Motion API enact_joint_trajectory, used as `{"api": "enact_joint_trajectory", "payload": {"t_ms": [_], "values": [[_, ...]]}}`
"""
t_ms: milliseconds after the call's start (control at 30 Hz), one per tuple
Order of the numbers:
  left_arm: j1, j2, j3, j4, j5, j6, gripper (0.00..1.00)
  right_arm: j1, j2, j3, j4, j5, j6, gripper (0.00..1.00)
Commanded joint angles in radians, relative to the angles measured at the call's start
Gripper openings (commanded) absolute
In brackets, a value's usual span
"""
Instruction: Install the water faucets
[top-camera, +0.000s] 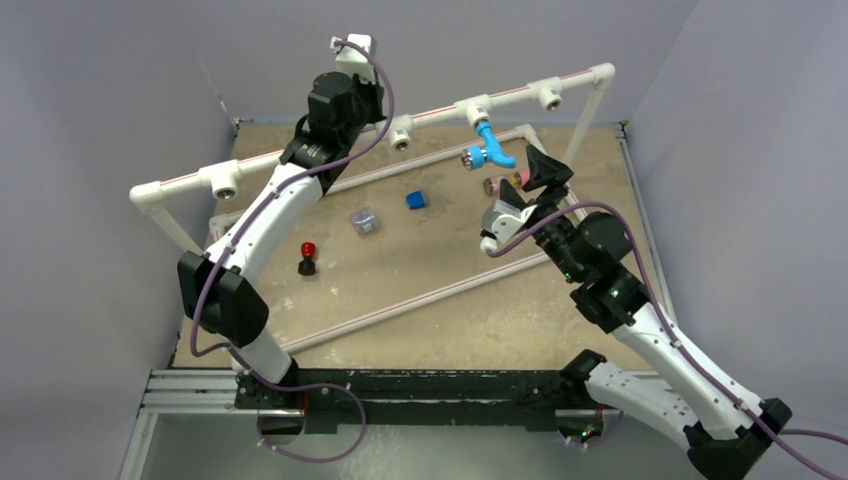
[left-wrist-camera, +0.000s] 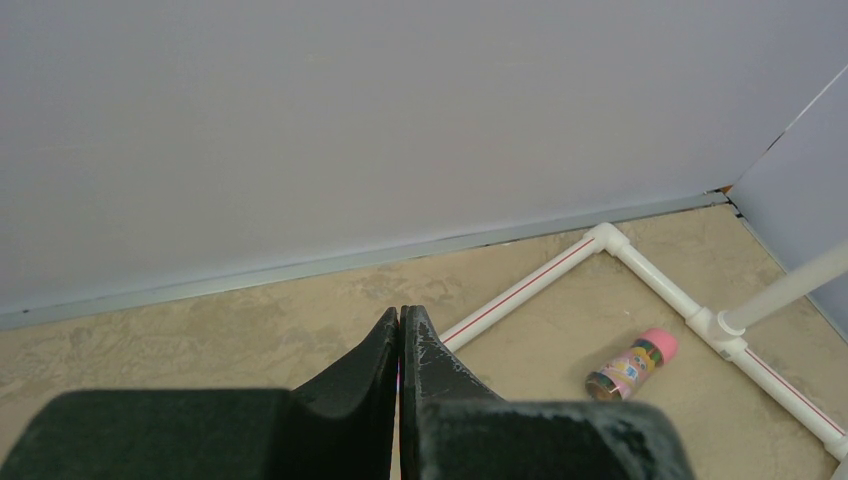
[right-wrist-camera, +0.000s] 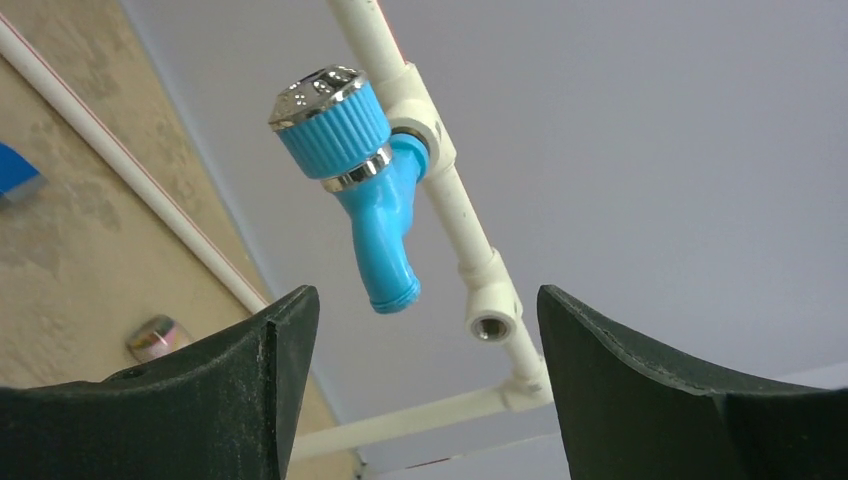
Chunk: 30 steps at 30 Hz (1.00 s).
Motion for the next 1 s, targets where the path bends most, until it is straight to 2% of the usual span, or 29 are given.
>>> {"api": "enact_joint_trajectory", "payload": {"t_ms": [0,233,567,767,967], "values": [[-0.011,0.050,-0.024,-0.128,0.025,0.015,0.00,0.018,0.018,0.025,0.057,0.003,-0.209,0.81],[-0.011,0.056,-0.026,-0.127,0.022,0.017,0.00,0.062,0.106,-0.009,0.230,0.101,-0.402,0.79],[-0.008,0.058,-0.026,-0.124,0.021,0.019,0.00,0.080,0.246,0.056,0.280,0.152,-0.405,0.71],[-0.005,0.058,-0.032,-0.121,0.027,0.014,0.00,0.079,0.271,0.047,0.336,0.175,-0.343,0.55],[-0.004,0.061,-0.026,-0.122,0.032,0.012,0.00,0.079,0.280,0.037,0.362,0.168,-0.291,0.32]]}}
